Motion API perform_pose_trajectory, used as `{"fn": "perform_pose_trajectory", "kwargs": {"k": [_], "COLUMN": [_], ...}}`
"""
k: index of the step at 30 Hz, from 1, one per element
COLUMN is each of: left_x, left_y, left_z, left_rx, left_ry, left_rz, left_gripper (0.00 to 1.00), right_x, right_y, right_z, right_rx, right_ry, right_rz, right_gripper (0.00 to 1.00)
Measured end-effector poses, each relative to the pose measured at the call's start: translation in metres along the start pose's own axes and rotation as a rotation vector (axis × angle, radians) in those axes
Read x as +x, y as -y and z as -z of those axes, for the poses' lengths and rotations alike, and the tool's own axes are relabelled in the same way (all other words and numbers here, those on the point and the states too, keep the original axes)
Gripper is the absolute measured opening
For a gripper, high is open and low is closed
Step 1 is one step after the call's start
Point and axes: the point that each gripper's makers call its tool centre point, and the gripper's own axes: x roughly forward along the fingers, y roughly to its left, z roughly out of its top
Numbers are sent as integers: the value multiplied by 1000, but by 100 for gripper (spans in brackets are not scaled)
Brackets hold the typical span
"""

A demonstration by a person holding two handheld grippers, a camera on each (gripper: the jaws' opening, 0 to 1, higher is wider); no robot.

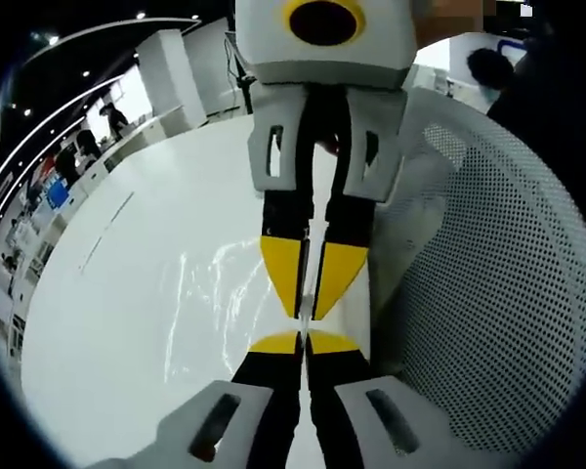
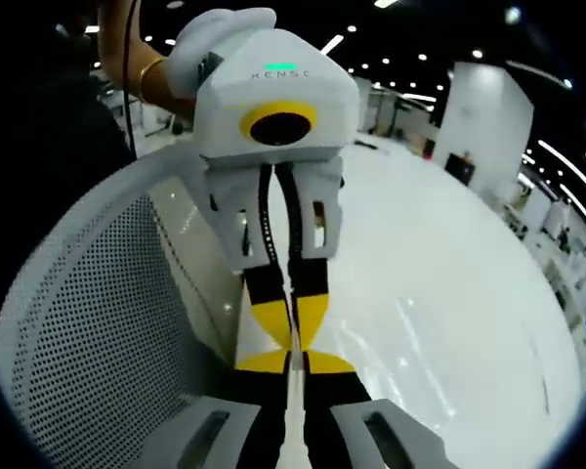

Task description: Open the resealable bag by pulling the two sides of the seal apart until the entire bag opening is separated and visibly accessible.

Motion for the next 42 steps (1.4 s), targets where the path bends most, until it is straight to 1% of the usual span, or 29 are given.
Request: {"fn": "perform_pose_trajectory", "kwargs": {"k": [3, 6, 11, 16, 19, 24, 28, 33, 36, 38, 42], "left_x": [-4, -4, -2, -2, -3, -5, -5, -5, -6, -8, -9], "left_y": [2, 5, 7, 8, 8, 5, 6, 8, 10, 10, 9], "left_z": [-5, -7, -6, -5, -6, -9, -8, -9, -7, -6, -7], "left_rx": [7, 37, 81, 121, 116, 52, 38, 51, 24, 11, 8], "left_ry": [11, 5, -14, -24, -15, -1, 3, 1, 0, 9, 11], "left_rz": [4, 10, 11, 15, 10, -6, -9, -8, 3, 7, 0], "left_gripper": [3, 5, 0, 0, 0, 0, 0, 0, 0, 0, 0], "right_x": [1, 1, 3, 3, 3, 3, 3, 3, 3, 2, -1], "right_y": [-1, -2, -4, -6, -5, -3, -4, -5, -7, -7, -4], "right_z": [1, 1, 1, 2, 3, 5, 5, 7, 12, 14, 20], "right_rx": [-13, -25, -45, -61, -60, -74, -77, -68, -75, -43, -41], "right_ry": [-9, -14, -25, -33, -39, -54, -60, -66, -85, -77, -95], "right_rz": [-3, -5, -12, -14, -12, -1, -3, -7, -7, -1, 9], "right_gripper": [0, 0, 0, 0, 0, 0, 0, 0, 0, 0, 0]}}
